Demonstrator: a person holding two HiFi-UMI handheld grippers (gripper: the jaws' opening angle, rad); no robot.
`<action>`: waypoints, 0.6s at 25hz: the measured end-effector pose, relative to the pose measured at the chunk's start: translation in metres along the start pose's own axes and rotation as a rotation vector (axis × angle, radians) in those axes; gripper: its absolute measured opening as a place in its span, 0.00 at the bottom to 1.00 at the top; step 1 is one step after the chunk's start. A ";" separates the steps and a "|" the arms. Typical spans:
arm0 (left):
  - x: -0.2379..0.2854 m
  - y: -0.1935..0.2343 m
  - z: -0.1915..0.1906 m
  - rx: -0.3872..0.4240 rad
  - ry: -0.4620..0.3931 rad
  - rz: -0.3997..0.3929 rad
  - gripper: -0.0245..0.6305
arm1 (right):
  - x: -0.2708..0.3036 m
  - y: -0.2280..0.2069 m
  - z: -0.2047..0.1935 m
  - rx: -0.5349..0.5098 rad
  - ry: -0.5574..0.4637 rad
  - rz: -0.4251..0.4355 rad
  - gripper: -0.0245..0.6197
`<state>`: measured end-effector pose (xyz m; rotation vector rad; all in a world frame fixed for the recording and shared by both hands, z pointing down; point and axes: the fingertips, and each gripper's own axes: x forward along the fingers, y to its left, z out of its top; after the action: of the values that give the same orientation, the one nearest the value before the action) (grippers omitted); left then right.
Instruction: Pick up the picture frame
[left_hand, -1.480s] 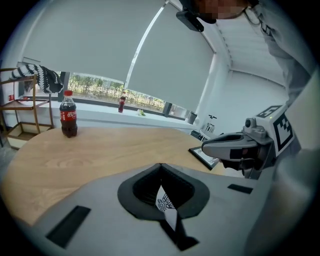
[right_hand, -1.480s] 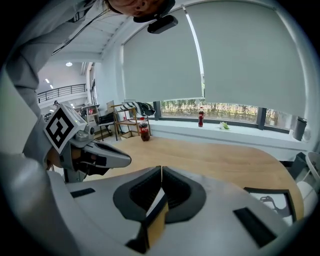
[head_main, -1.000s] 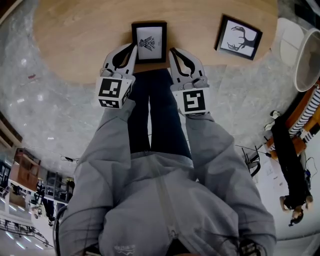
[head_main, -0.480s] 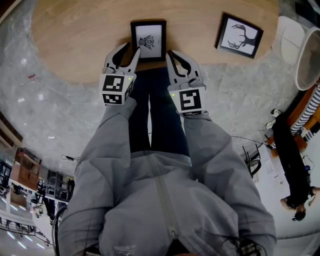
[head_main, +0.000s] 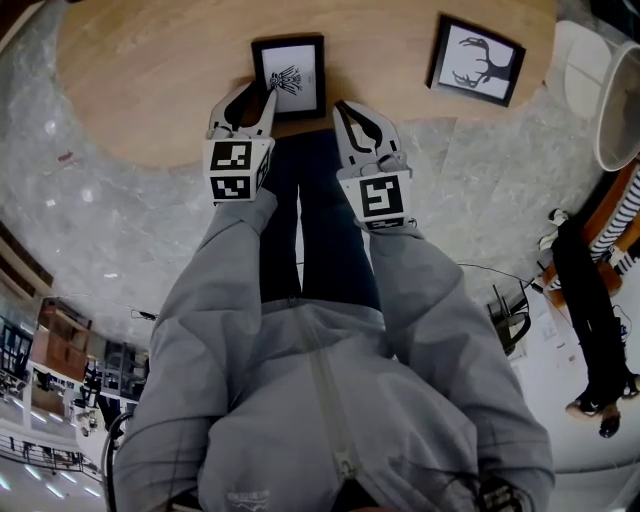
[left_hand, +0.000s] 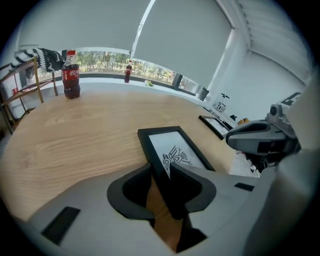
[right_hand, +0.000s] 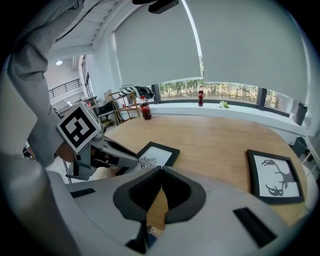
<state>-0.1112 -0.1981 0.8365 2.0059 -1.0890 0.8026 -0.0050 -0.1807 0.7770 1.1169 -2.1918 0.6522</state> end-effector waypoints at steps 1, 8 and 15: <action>0.000 0.000 0.000 0.001 0.002 0.004 0.24 | -0.002 -0.001 -0.003 0.009 0.005 -0.003 0.09; 0.003 -0.010 0.000 0.036 0.033 -0.006 0.24 | -0.019 -0.009 -0.031 0.074 0.041 -0.034 0.09; 0.010 -0.041 -0.008 0.101 0.074 -0.044 0.23 | -0.036 -0.017 -0.056 0.123 0.064 -0.051 0.09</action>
<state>-0.0727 -0.1800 0.8370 2.0600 -0.9762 0.9173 0.0418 -0.1335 0.7950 1.1937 -2.0853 0.7987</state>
